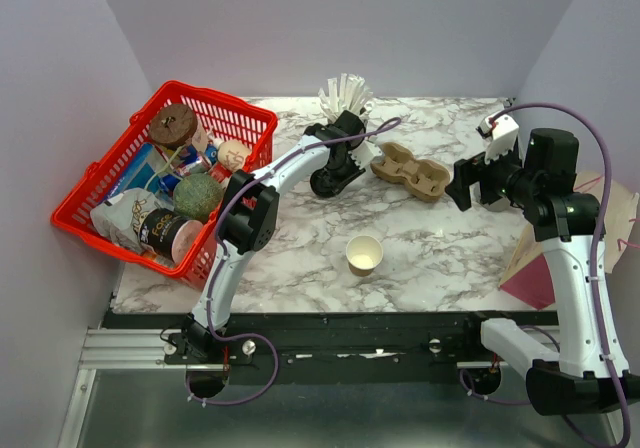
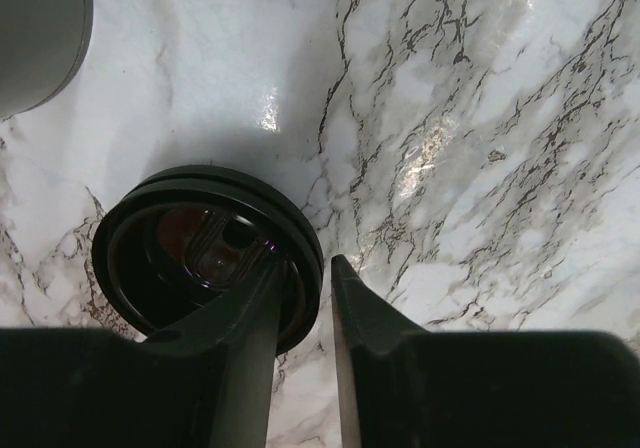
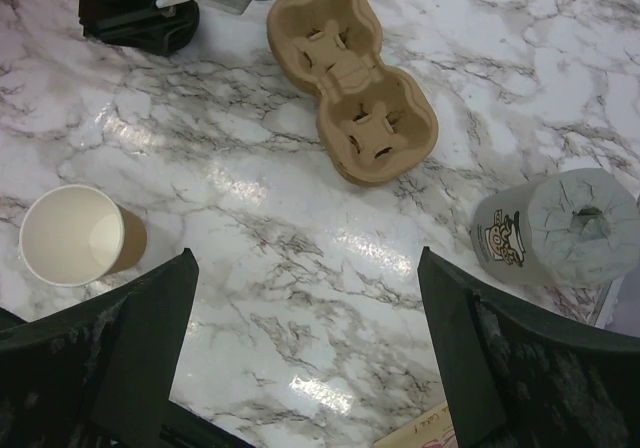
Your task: Pack the takeout coffee
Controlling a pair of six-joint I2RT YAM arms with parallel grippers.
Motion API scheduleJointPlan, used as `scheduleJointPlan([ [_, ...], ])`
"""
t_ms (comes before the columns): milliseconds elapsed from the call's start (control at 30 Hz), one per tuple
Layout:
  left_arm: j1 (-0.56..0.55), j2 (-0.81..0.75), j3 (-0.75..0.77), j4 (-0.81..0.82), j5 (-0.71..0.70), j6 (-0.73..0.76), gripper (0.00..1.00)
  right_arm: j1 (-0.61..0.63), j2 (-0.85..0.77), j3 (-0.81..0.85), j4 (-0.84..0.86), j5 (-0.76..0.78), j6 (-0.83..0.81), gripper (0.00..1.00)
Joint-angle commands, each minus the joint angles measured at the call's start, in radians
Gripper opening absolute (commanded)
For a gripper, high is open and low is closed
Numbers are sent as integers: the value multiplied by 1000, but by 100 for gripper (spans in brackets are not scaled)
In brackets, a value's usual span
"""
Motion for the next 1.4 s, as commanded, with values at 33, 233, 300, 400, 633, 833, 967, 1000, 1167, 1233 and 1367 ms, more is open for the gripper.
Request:
scheduleJointPlan([
  [33, 5, 5, 16, 18, -7, -2, 36, -3, -1, -16, 4, 3, -6, 100],
  [233, 5, 12, 23, 9, -7, -9, 33, -5, -4, -22, 4, 3, -8, 100],
  [300, 3, 12, 24, 5, -4, -9, 32, -3, -5, -25, 7, 3, -8, 100],
  [400, 6, 12, 21, 4, -10, -10, 32, -5, -7, -25, 10, 3, -8, 100],
  [633, 5, 17, 24, 1, -17, -15, 36, -5, -10, -24, 10, 3, -8, 100],
  [833, 5, 22, 24, -6, -11, -19, 34, -3, -10, -25, 10, 3, -9, 100],
  [967, 5, 22, 23, -9, -9, -19, 33, -5, -7, -25, 12, 4, -9, 100],
  [1000, 5, 22, 23, -9, -9, -21, 33, -5, -7, -24, 13, 4, -9, 100],
  [1167, 5, 23, 24, -11, -6, -21, 31, -3, -5, -21, 17, 4, -9, 100],
  [1233, 6, 25, 23, -14, -6, -21, 30, -3, -5, -22, 17, 4, -9, 100],
  [1367, 5, 29, 23, -17, -3, -21, 26, -5, -4, -24, 17, 4, -9, 100],
])
